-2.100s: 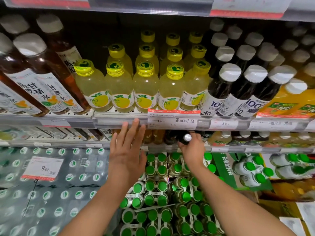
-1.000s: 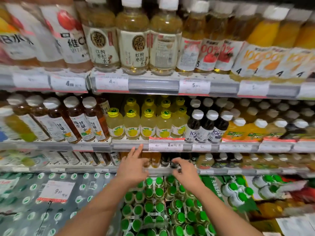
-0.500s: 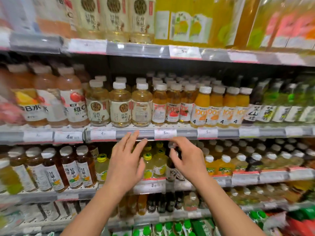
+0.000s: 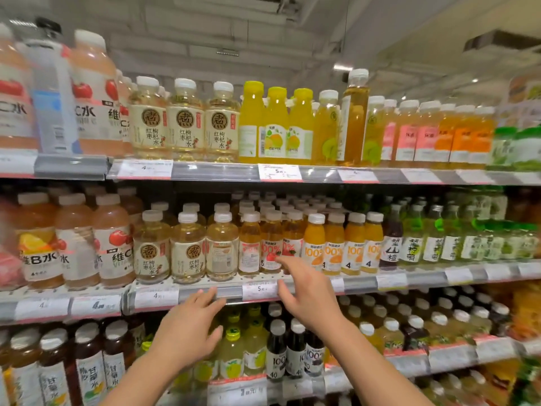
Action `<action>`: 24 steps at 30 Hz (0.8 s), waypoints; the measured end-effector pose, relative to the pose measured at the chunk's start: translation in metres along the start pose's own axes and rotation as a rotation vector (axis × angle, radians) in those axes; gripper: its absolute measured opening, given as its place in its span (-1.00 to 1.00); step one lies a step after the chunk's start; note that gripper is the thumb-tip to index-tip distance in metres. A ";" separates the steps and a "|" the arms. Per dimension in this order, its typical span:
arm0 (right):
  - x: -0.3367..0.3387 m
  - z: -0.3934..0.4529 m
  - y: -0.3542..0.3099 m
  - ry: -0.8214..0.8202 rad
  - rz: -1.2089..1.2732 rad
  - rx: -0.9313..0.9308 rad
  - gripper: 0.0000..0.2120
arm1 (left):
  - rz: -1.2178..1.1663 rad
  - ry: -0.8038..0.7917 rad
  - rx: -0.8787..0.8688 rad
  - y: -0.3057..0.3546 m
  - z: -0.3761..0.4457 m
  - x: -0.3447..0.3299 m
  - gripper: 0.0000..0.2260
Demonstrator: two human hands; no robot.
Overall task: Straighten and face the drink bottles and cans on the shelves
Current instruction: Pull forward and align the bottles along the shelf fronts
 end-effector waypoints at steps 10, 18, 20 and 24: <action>0.101 0.075 -0.021 0.250 -0.159 0.180 -0.51 | 0.001 0.626 -0.066 0.014 0.029 0.156 -0.52; 0.226 0.179 -0.005 0.541 -0.115 -0.053 -0.48 | 0.199 0.552 -0.003 0.030 0.086 0.181 -0.35; 0.246 0.201 0.000 0.524 -0.122 -0.118 -0.46 | 0.225 0.566 0.014 0.033 0.091 0.173 -0.35; 0.276 0.240 0.009 0.490 -0.063 -0.211 -0.31 | 0.219 0.649 0.010 0.034 0.095 0.167 -0.35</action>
Point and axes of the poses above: each hand's wrist, its own z-axis towards the middle knuckle, its own x-axis out of the back of the hand, y = z × x, the point moved 3 cm from there along z, towards the middle knuckle, and after that the axes turned 12 degrees about z, right-handed, at the moved point
